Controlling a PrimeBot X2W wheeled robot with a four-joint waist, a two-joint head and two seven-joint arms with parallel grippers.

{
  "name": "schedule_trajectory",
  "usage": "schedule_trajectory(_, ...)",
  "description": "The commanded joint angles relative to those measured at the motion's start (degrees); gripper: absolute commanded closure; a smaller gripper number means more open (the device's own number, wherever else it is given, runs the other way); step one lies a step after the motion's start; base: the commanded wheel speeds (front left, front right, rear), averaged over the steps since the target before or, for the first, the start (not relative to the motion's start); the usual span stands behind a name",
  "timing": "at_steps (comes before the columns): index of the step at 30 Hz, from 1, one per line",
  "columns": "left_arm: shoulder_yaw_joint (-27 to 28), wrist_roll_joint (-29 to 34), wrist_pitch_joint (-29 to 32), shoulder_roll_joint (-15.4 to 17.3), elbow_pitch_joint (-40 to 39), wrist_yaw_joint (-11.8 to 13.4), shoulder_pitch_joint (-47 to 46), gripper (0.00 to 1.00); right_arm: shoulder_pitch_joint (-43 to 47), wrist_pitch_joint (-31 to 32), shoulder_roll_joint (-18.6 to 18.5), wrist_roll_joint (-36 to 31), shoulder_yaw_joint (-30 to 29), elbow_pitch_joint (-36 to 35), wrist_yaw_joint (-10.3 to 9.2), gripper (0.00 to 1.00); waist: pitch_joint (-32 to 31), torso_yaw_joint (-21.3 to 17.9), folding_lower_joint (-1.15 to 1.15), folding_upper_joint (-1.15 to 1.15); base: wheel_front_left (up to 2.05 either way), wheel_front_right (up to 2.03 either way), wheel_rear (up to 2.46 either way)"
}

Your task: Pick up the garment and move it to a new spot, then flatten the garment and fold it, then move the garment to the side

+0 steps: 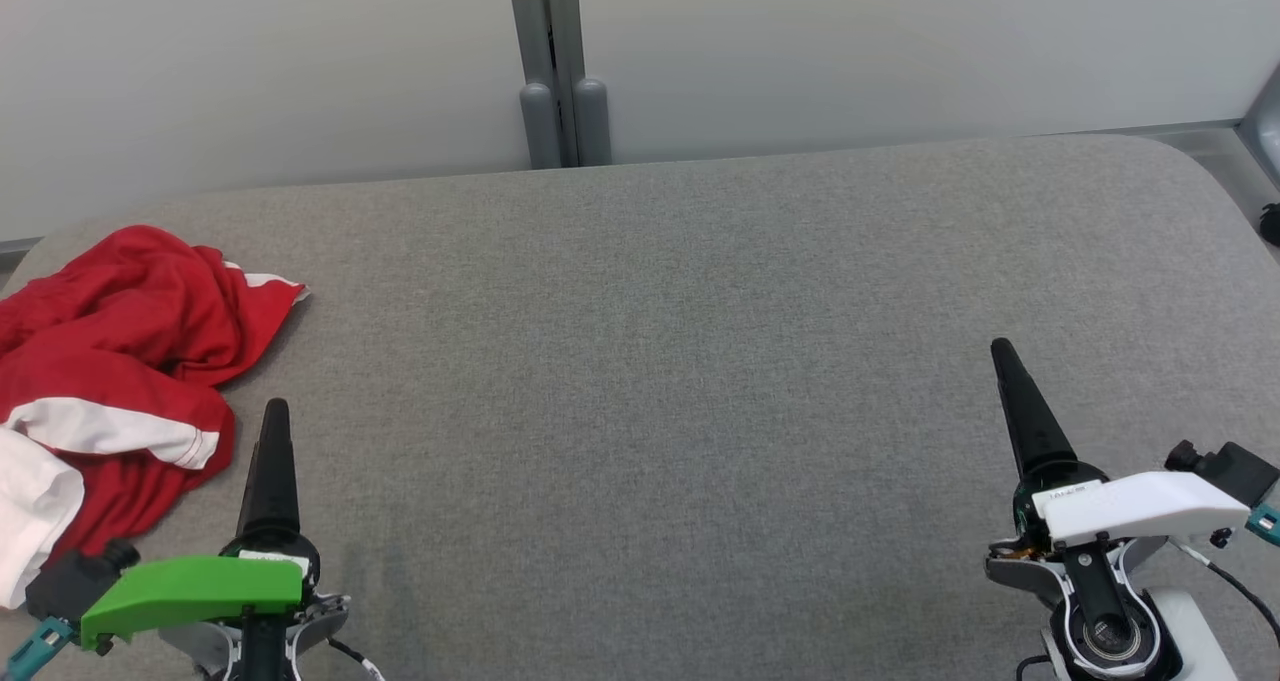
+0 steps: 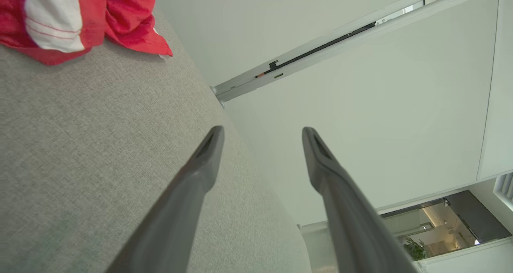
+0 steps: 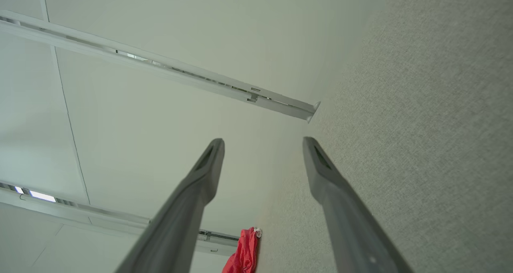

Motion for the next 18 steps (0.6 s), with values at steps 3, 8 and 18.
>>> schedule_trajectory(3,-0.39,7.03,-1.09,0.38,-1.9,0.56,-0.72,0.0,-1.32,-1.16,-0.68,-5.9,0.74,-1.61,0.02,0.0,0.05,0.07,0.0,0.0,0.0,0.0,0.0)
schedule_trajectory(8,-1.9,15.79,-2.06,0.41,-2.72,1.96,-0.34,0.0,-1.36,-2.14,-0.67,-13.67,0.74,-2.01,0.02,0.0,0.08,0.2,0.0,0.0,0.0,0.0,0.0)
schedule_trajectory(18,-4.33,27.68,-3.94,0.45,-3.19,3.99,-0.34,0.0,-1.4,-4.05,-1.35,-28.03,2.84,-1.17,0.03,0.0,0.04,0.71,0.0,0.0,0.0,0.0,0.0)
